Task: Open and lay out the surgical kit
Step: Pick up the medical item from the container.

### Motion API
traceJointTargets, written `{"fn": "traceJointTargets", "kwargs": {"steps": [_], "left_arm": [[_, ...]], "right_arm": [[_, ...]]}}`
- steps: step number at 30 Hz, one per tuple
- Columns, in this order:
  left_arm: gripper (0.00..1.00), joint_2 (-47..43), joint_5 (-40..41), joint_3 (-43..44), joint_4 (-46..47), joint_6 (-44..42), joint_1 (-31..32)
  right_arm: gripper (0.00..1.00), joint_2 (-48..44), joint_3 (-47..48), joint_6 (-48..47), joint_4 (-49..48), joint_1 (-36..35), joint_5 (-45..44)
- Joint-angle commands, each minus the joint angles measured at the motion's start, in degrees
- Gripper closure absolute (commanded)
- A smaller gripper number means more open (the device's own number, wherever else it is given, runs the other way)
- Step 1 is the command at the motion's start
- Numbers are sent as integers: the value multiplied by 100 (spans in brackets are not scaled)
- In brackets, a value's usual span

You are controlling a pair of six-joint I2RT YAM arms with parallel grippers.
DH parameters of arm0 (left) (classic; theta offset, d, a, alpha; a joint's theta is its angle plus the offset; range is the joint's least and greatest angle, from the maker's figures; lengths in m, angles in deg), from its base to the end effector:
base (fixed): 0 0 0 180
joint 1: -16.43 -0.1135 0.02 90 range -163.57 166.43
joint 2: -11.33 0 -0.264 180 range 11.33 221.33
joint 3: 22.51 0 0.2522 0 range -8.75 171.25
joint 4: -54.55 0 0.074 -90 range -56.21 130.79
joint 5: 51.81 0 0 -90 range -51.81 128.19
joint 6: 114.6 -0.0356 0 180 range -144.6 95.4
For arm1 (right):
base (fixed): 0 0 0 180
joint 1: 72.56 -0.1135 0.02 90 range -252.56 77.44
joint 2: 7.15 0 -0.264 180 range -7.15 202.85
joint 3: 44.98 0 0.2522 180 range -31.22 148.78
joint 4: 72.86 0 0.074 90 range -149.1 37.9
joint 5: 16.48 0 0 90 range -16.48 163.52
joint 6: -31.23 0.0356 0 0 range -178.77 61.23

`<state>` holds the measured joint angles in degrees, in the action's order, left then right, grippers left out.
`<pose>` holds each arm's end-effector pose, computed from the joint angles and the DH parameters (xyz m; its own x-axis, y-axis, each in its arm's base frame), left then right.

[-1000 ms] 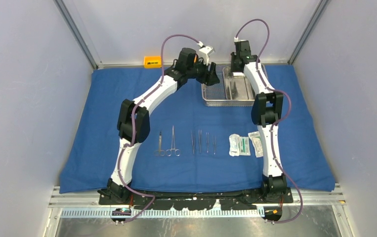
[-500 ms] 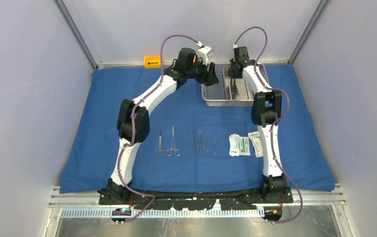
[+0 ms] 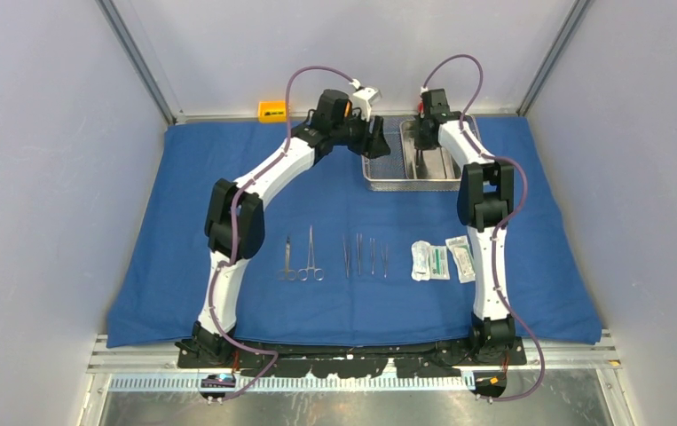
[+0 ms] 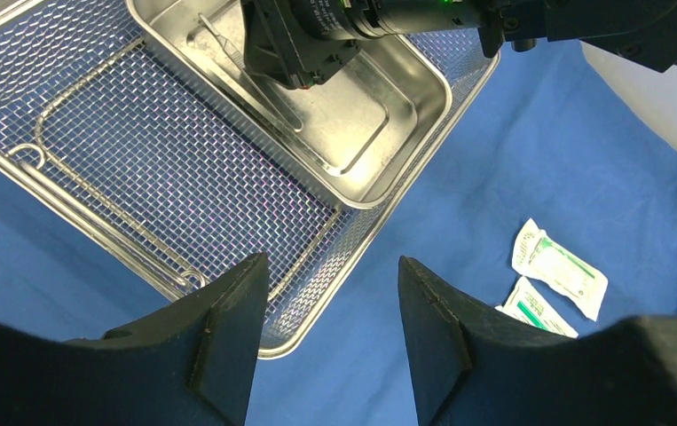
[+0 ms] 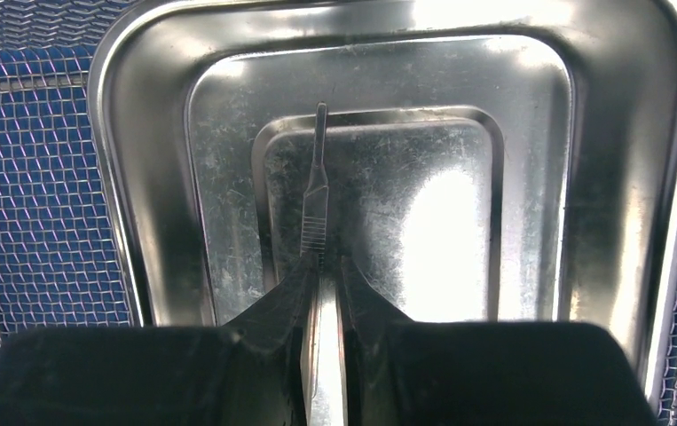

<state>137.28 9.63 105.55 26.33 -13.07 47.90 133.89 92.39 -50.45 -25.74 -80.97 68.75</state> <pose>0.4359 -0.2868 0.2902 -0.5326 0.1202 -0.8378 0.7330 0.5603 -0.3856 0.5407 0.0770 0.1785 -0.7720 0.0316 -0.6348 0.0182 0.9995 0.0277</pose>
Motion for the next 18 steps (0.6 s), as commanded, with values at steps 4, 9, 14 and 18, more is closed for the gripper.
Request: {"fn": "traceJointTargets", "kwargs": {"steps": [4,9,14,18], "left_arm": [[43,-523,-69,-110,154,-7,-39],[43,-518,-70,-118,117,-52,-35],[43,-493,-78,-83,59,-137,-42],[43,-469,-82,-53,9,-185,-44]], "right_arm": [[84,-248,126,3,-9,-63,-124],[87,5,381,-43,82,-82,-244],[90,342,909,-118,251,-71,-324],[91,620,1398,-176,396,-74,-339]]}}
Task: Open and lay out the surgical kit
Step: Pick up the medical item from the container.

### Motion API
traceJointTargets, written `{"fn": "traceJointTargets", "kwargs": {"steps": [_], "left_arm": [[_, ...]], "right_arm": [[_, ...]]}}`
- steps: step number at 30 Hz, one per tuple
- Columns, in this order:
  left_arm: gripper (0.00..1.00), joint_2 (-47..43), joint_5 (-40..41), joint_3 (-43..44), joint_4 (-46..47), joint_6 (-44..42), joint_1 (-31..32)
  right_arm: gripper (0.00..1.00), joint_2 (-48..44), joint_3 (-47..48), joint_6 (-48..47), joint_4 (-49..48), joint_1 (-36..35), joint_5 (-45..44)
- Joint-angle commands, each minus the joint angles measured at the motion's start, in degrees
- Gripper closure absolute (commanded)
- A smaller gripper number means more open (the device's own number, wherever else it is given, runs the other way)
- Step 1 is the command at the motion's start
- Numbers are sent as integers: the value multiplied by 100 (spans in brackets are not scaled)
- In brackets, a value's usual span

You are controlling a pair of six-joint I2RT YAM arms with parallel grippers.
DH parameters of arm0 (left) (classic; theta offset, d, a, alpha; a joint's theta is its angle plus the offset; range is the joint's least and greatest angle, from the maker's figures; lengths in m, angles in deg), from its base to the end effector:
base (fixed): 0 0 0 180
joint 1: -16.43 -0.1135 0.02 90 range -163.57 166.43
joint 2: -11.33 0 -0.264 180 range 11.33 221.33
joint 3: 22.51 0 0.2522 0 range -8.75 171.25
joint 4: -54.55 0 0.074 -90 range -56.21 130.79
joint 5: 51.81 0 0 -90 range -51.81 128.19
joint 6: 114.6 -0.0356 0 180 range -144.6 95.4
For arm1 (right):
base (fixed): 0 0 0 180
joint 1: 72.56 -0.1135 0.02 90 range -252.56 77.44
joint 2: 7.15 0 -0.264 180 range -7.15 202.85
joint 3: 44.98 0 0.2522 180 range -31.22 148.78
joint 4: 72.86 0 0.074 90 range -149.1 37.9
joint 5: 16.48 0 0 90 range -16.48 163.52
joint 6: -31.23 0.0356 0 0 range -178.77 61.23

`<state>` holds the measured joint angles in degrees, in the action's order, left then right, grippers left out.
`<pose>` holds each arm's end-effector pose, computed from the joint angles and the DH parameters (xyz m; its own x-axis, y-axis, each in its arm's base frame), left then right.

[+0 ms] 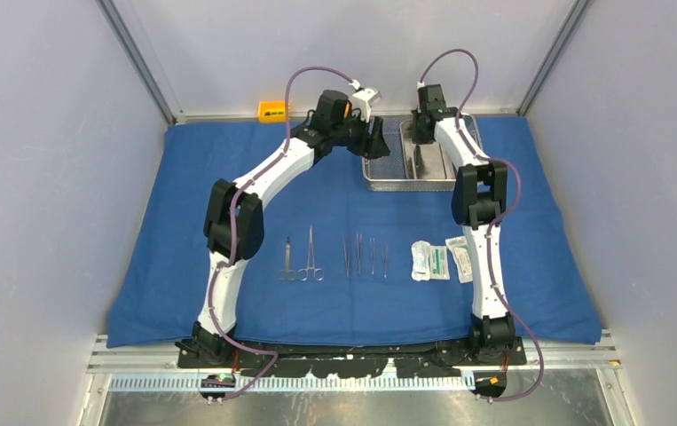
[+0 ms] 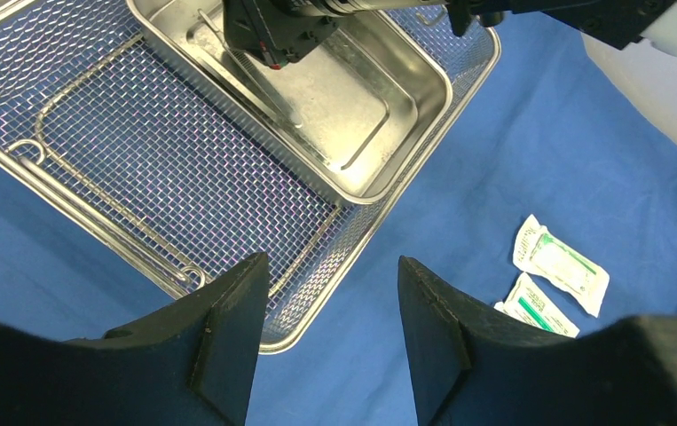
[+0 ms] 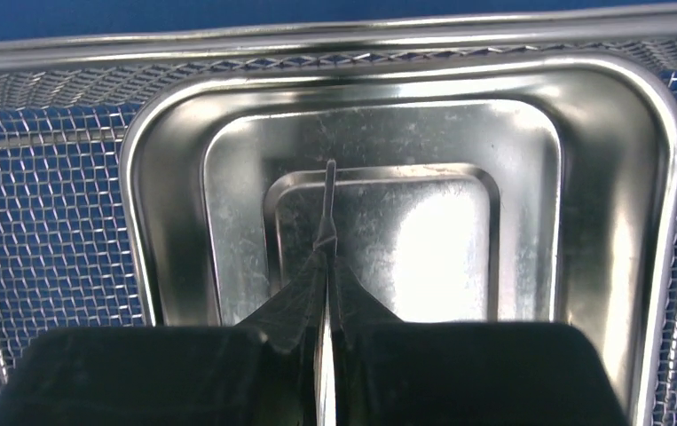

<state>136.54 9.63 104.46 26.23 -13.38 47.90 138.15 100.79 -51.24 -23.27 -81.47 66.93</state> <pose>0.4333 -0.2852 0.2899 -0.5343 0.1266 -0.8358 0.7333 0.5613 -0.3837 0.5547 0.0828 0.1832 -0.7510 0.0140 -0.6602 0.0189 0.9998 -0.0003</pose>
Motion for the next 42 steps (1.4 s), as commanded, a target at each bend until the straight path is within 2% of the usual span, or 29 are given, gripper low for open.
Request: {"fn": "traceJointTargets", "kwargs": {"steps": [1,16,29,32,38,42], "left_arm": [[43,-386,-86,63,10,-166,-55],[43,-207,-150,228,-3,-103,-70],[43,-152,-168,180,-13,-86,-105],[43,-144,-168,170,-26,-78,-105],[43,-141,-149,167,-36,-59,-106],[43,-164,-141,162,-78,-54,-105]], "right_arm": [[91,253,621,-101,186,-19,-164],[92,623,1043,-252,205,-19,-254],[91,1091,1853,-332,55,4,-326],[88,1058,1878,-294,-18,33,-238],[74,738,1656,-204,-165,95,-116],[72,689,1764,-235,-181,124,-103]]}}
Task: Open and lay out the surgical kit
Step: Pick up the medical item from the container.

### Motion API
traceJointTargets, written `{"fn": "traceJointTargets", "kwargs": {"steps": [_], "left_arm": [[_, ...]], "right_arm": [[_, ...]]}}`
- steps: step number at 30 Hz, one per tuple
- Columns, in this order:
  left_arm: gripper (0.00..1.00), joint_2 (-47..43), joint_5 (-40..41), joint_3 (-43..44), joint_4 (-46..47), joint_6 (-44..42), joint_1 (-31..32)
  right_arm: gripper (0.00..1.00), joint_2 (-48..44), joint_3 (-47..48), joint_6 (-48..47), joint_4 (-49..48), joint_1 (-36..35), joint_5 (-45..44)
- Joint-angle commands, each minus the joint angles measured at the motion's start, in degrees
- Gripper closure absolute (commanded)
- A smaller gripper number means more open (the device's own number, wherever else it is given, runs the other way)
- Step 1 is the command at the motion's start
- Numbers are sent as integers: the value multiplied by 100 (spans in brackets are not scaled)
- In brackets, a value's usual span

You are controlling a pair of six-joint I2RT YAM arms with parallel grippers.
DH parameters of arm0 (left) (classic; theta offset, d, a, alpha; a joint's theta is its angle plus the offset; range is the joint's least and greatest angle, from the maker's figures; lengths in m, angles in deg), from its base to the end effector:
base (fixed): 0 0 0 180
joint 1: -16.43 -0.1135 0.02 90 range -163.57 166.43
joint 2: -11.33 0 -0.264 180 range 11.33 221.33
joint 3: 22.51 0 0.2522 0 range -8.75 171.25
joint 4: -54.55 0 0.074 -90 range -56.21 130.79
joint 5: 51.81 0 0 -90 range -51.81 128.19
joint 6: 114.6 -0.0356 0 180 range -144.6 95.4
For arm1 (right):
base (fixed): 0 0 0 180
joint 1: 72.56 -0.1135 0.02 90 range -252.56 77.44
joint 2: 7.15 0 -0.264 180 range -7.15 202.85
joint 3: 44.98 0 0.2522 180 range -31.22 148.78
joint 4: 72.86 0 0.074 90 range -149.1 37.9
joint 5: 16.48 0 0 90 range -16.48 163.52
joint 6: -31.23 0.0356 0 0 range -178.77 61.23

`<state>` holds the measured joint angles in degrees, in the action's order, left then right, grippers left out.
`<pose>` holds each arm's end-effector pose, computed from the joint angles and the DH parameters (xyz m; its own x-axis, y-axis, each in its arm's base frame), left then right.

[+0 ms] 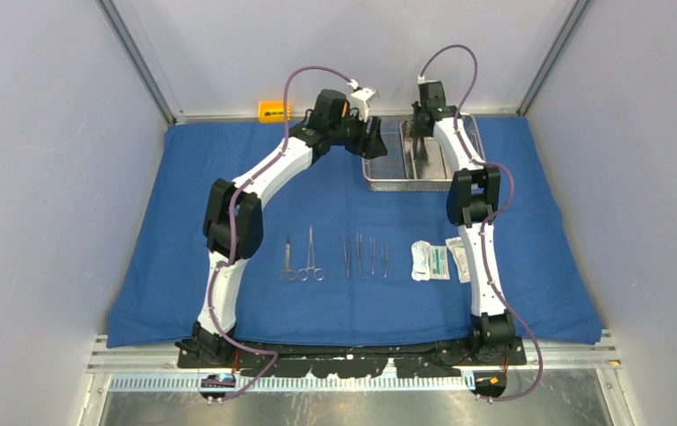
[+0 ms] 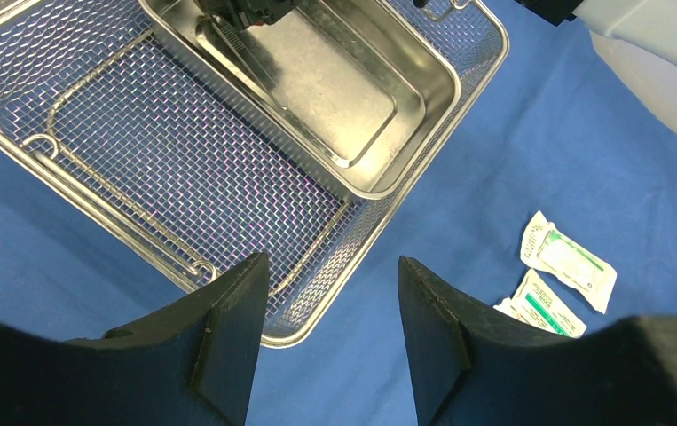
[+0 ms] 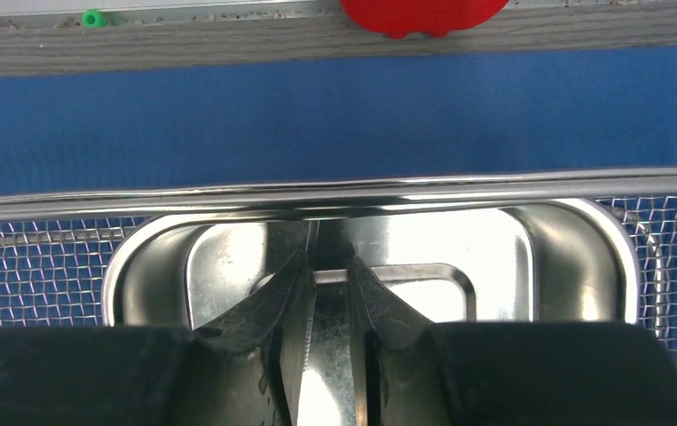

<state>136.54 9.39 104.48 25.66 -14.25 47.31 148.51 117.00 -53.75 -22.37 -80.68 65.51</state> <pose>0.4357 -0.2805 0.2891 -0.5317 0.1345 -0.8362 0.7342 0.5654 -0.3759 0.5844 0.0784 0.1739 -0.6907 -0.0110 -0.7230 0.0196 0.9992 -0.0340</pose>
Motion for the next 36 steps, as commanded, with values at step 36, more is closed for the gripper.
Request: {"fn": "traceJointTargets", "kwargs": {"steps": [36], "left_arm": [[43,34,-103,369,-51,19,-64]], "right_arm": [[69,15,231,194,-344,-27,111]]}}
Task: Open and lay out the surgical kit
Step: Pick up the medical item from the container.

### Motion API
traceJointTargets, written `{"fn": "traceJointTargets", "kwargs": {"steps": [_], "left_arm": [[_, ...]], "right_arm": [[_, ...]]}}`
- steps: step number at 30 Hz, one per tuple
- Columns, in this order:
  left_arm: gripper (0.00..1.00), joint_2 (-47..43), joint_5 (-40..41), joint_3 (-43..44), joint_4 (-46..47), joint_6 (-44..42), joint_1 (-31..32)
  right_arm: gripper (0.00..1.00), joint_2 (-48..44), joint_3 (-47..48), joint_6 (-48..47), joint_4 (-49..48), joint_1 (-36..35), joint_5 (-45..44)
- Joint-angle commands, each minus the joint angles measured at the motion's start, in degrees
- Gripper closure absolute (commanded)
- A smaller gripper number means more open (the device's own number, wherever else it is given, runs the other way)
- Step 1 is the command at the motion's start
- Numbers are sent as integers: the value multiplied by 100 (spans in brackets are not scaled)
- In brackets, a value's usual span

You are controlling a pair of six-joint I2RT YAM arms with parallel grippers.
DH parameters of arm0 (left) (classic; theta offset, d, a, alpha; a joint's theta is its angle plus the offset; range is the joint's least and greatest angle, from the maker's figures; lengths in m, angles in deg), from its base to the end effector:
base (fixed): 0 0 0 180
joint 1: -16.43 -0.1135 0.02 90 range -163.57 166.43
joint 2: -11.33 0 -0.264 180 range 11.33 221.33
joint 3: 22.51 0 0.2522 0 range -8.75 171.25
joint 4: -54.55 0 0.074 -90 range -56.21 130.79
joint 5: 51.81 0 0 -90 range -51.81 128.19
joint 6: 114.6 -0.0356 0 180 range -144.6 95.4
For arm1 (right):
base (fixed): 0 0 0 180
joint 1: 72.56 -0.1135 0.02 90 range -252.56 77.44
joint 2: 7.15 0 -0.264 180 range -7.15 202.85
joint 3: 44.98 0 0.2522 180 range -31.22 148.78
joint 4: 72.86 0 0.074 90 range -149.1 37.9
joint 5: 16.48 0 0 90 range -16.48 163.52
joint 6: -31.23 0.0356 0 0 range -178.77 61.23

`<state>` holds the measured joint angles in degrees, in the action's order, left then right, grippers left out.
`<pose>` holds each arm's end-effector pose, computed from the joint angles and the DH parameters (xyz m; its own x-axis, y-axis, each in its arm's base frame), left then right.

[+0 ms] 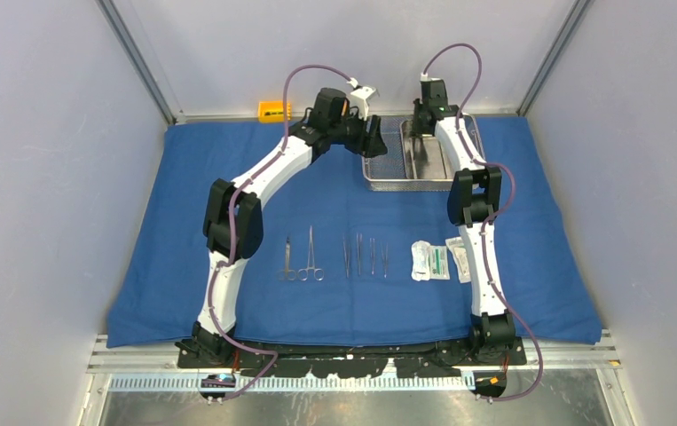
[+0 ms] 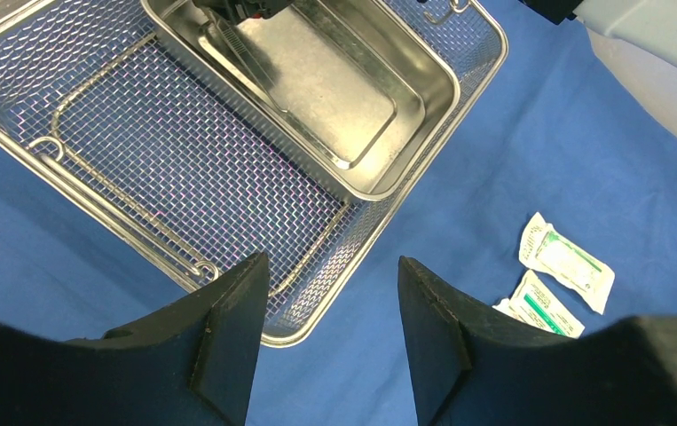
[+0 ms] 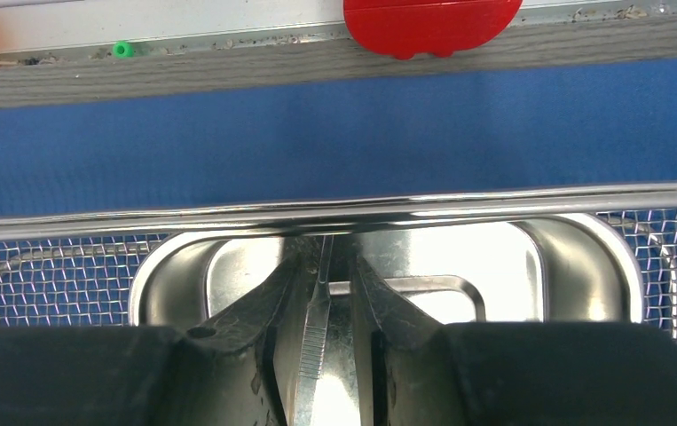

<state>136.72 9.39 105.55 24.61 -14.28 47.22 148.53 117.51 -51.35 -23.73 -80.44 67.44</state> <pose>0.4365 -0.2801 0.2923 -0.5335 0.1352 -0.8349 0.7327 0.5670 -0.3764 0.5868 0.0774 0.1785 -0.6689 0.0371 -0.7424 0.0279 0.9993 0.0248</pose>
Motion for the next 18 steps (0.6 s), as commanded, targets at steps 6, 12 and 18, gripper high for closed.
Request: {"fn": "traceJointTargets", "kwargs": {"steps": [6,12,18], "left_arm": [[43,39,-131,271,67,90,-75],[43,26,-141,221,87,121,-75],[43,-18,-143,142,106,127,-99]], "right_arm": [[71,63,100,-83,-132,-58,-160],[72,124,64,-129,-110,-97,-210],[74,200,43,-171,-106,-87,-300]]}}
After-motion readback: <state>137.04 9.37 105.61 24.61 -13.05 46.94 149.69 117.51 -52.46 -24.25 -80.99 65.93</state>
